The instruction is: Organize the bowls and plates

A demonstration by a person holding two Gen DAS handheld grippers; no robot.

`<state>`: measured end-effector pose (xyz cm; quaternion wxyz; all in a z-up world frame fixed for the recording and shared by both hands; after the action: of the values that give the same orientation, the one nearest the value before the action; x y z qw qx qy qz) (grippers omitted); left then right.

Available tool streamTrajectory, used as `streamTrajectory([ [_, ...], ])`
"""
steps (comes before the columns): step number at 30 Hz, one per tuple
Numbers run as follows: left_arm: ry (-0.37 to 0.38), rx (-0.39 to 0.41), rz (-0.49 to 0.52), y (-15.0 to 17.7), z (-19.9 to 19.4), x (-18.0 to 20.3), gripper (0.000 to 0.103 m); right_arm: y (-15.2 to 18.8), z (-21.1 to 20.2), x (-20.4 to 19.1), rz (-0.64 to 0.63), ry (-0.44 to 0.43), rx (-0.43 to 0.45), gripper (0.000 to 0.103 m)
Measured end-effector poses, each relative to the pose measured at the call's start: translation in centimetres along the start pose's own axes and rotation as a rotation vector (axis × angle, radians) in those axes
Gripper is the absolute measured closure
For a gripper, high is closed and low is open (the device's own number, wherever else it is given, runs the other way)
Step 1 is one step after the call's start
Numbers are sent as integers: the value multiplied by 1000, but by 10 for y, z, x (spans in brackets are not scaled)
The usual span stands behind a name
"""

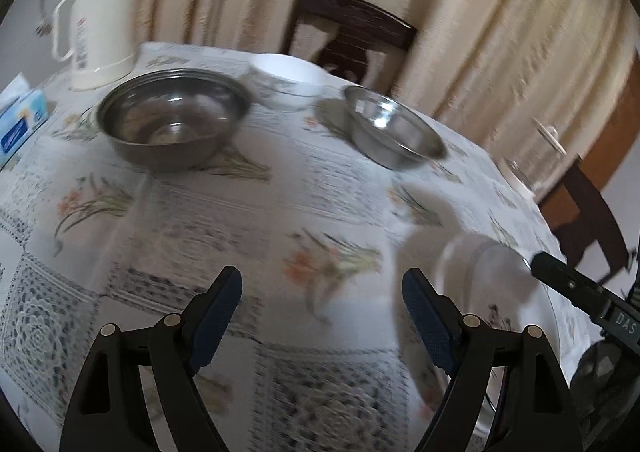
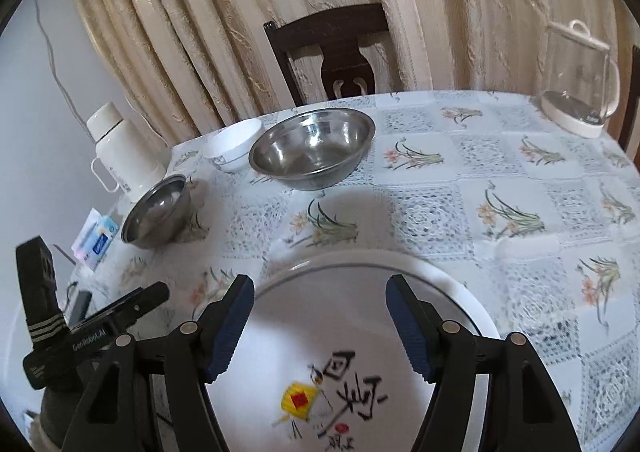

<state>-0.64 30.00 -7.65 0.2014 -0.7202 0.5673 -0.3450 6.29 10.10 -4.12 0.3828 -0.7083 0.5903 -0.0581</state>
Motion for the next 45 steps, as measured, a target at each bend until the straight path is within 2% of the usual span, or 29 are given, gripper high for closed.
streamTrajectory([
  [15, -131, 40, -275, -42, 1, -129, 20, -36, 45, 11, 98, -31, -102, 31],
  [24, -165, 71, -374, -68, 16, -176, 20, -36, 58, -25, 62, -125, -176, 31],
  [27, -178, 76, -382, -73, 23, -183, 20, -42, 61, -29, 52, -128, -169, 31],
  [31, -158, 69, -418, -72, 31, -187, 21, -57, 66, -18, 68, -101, -152, 31],
  [38, -157, 87, -457, -63, 23, -181, 21, -85, 96, 17, 210, -89, -206, 31],
  [45, -182, 181, -406, -76, -4, -158, 21, -105, 124, 36, 256, -49, -210, 31],
])
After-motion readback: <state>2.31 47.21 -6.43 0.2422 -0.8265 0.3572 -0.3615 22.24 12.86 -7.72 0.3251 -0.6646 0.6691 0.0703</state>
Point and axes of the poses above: each gripper's, at about its wrist camera, not at the fingertips, and z roughly the way its jaws point, x to its right, y to its underside, the point moved 10 cm from there along z, roughly the way its jaws point, and after that the axes turned 8 degrees about z, right-handed, at the moved point
